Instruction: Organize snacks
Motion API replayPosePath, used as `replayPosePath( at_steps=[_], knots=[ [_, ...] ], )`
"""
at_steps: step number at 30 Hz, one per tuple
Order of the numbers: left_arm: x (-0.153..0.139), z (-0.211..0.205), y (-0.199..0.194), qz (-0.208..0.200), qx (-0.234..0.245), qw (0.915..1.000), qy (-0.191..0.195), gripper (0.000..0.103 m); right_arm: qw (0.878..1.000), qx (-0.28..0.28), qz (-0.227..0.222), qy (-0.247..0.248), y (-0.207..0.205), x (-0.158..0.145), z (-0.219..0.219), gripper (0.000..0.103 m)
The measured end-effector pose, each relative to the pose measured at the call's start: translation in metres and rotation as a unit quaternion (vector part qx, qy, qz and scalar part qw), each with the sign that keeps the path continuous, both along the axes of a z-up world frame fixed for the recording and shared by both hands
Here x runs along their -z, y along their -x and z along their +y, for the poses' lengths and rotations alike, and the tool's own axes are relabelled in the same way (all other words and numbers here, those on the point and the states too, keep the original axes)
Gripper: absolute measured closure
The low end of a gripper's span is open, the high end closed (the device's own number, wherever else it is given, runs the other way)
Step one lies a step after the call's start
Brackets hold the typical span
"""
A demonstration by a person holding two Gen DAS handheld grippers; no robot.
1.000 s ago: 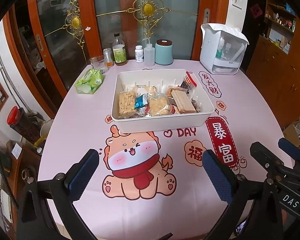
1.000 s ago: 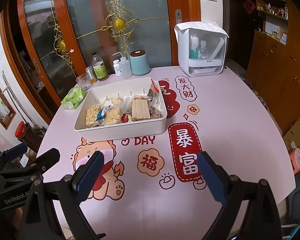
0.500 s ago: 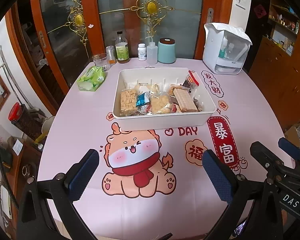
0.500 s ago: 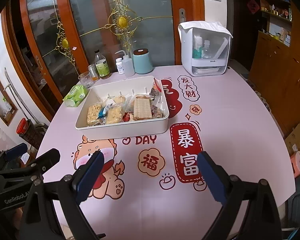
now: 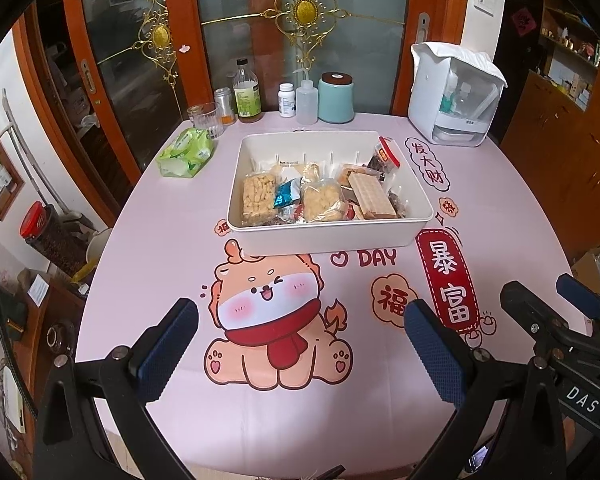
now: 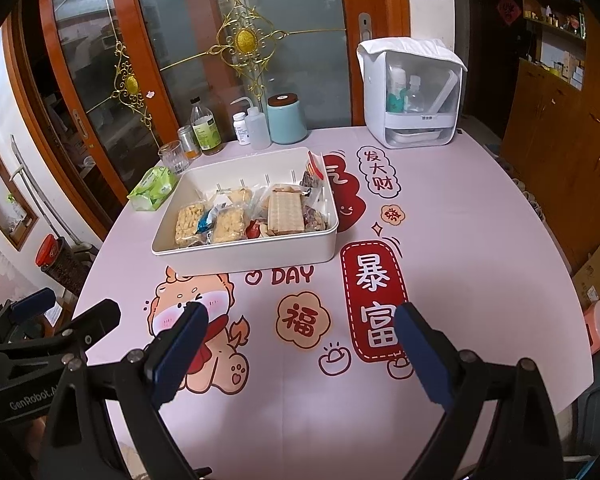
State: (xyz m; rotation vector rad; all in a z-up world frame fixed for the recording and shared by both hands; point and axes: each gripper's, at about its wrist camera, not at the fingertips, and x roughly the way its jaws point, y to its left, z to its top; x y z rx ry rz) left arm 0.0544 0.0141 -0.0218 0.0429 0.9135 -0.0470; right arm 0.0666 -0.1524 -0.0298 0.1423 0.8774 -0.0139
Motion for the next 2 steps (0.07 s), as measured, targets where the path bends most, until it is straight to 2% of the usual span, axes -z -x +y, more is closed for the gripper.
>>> replayPosePath(
  at_steps=[2],
  knots=[
    [0.0004, -0.0016, 0.0013, 0.001, 0.0, 1.0, 0.0, 0.001, 1.0, 0.0, 0.0, 0.0, -0.0001, 0.0, 0.0, 0.008]
  ],
)
